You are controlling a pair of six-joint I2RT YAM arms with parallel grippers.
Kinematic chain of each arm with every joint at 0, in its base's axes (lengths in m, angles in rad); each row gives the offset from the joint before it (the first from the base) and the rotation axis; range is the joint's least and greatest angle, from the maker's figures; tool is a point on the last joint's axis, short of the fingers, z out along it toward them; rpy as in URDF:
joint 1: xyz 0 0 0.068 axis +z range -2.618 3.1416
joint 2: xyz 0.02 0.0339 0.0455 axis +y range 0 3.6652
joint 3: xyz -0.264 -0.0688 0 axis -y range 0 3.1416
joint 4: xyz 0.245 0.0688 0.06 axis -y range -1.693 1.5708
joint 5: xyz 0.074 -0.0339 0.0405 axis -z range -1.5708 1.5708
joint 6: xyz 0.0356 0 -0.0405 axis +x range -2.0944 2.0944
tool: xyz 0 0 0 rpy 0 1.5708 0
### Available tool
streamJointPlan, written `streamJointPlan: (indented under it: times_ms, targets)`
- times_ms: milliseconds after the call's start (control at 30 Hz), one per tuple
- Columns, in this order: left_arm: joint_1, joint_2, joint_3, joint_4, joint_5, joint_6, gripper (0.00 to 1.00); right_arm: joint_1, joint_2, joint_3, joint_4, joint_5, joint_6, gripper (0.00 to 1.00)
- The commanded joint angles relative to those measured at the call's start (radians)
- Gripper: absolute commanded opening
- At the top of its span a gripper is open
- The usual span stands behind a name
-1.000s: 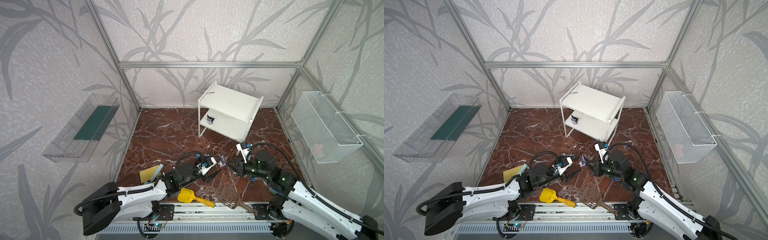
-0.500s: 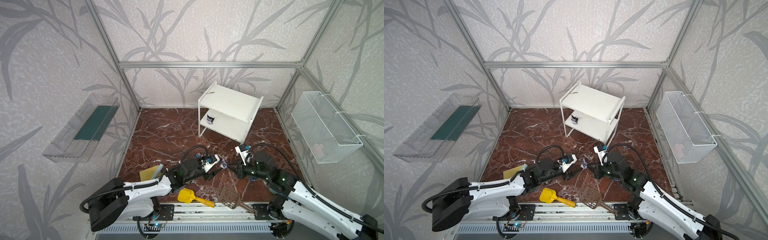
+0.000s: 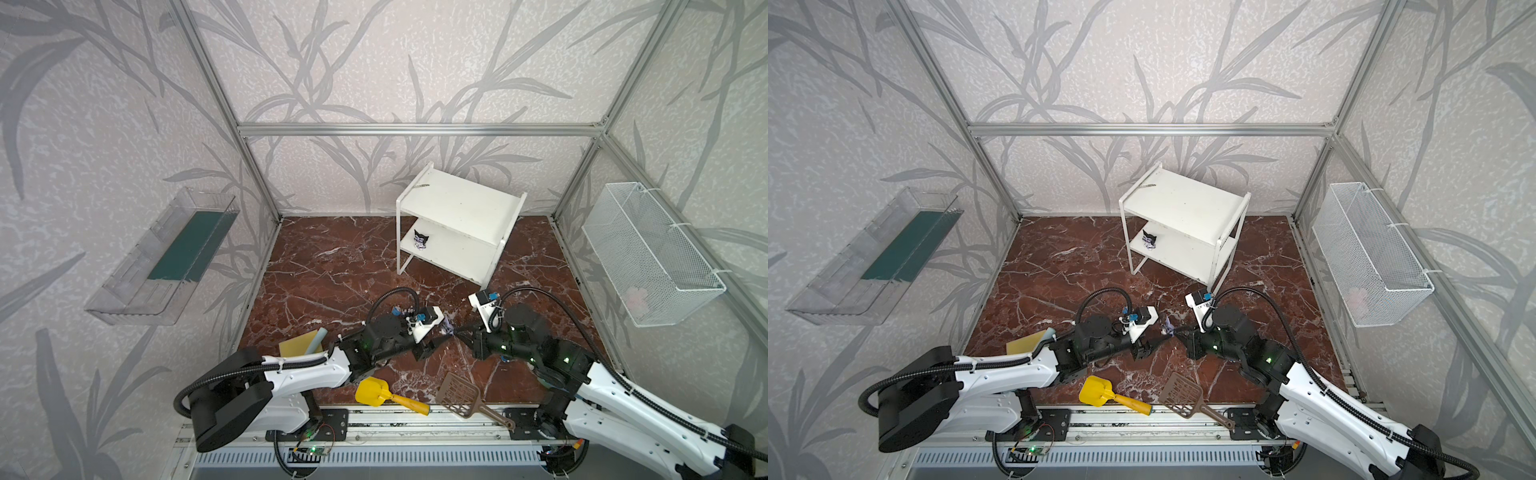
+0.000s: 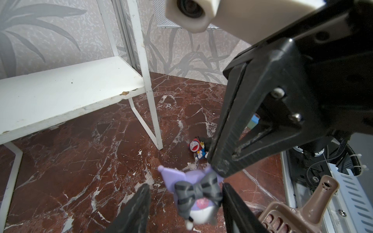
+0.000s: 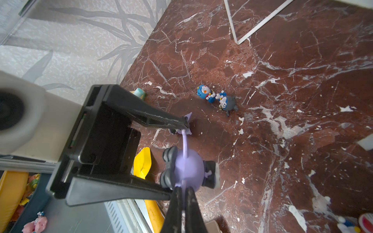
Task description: Place and organize the plastic toys onto the shelf
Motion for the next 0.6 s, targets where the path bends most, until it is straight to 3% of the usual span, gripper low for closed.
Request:
streamJointPlan:
  times_ms: [0, 567]
  targets:
    - [0.007, 0.016, 0.029, 0.06, 0.01, -0.021, 0.54, 0.021, 0.005, 0.044, -0.009, 0.034, -0.023, 0.0]
    - [0.011, 0.029, 0.044, 0.036, 0.0, -0.016, 0.29, 0.037, -0.01, 0.052, -0.011, 0.056, -0.03, 0.0]
